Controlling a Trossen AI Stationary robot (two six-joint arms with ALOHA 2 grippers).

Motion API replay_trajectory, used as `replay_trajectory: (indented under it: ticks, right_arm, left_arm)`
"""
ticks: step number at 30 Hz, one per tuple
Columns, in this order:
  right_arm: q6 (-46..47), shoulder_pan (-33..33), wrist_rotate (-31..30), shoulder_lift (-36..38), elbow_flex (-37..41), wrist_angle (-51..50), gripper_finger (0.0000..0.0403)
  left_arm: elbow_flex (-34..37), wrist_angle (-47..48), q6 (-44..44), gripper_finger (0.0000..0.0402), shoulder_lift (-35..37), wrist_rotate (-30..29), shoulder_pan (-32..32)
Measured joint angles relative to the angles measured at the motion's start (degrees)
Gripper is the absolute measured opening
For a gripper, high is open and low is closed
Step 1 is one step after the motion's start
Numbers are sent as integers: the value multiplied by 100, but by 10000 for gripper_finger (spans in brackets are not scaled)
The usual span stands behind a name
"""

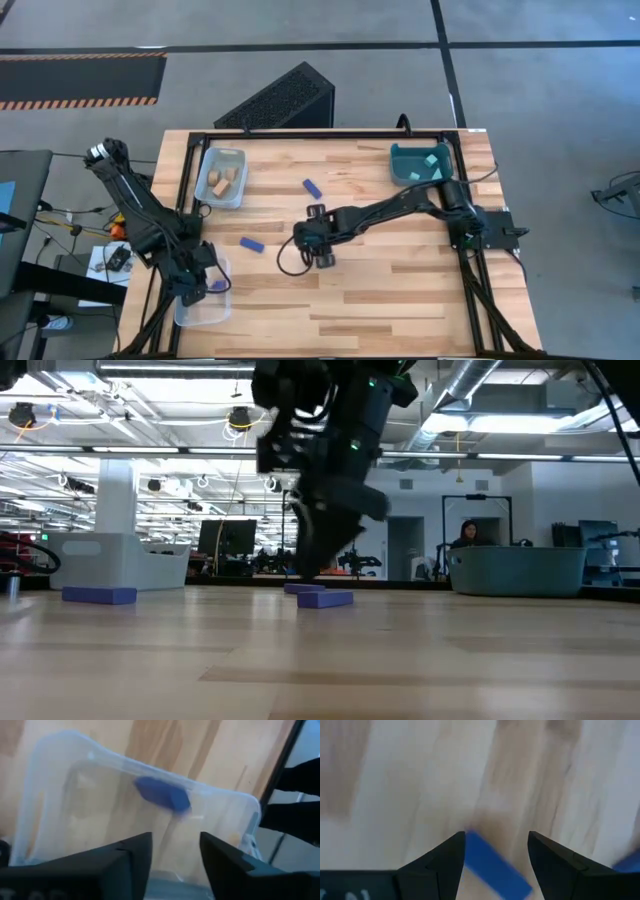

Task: Sort & place blocks by color
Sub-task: Put the blue block into the transparent bin

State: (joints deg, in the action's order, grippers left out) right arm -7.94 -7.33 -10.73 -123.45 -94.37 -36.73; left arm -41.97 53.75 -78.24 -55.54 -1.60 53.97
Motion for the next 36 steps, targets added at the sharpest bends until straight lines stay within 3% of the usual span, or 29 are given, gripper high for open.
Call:
replay_trajectory:
  ticks: [7, 13, 19, 23, 27, 29, 32, 34, 36]
  right_arm:
    - [-1117, 75, 342, -38, -2, -651, 240]
    - [-1593, 316, 641, -121, -12, -810, 237]
    - [-1548, 578, 821, -295, -24, -780, 206]
    - [-1014, 642, 1082, -385, -39, -821, 170]
    - [266, 638, 1267, -384, -32, -652, 121]
    - [1028, 600, 1306, -294, -6, -547, 102]
    - [1821, 497, 1291, -164, 16, -277, 97]
    - [2156, 379, 930, 58, 17, -184, 105]
    - [2328, 217, 355, 341, 3, -97, 117]
  left_arm:
    - [-1, -6, -224, 212, 45, 16, 9]
    - [-1, -8, -57, 219, 47, -488, -1]
    - [-1, 102, -4, 219, 47, -901, -22]
    - [-1, 100, -6, 220, 47, -933, -146]
    - [-86, 98, 174, 220, 60, -1125, -337]
    - [-130, 107, 256, 220, 113, -1477, -446]
    - [-143, 149, 32, 220, 324, -2498, -710]
    - [-143, 141, -85, 220, 547, -3121, -991]
    - [-123, 79, -73, 220, 869, -3369, -1360]
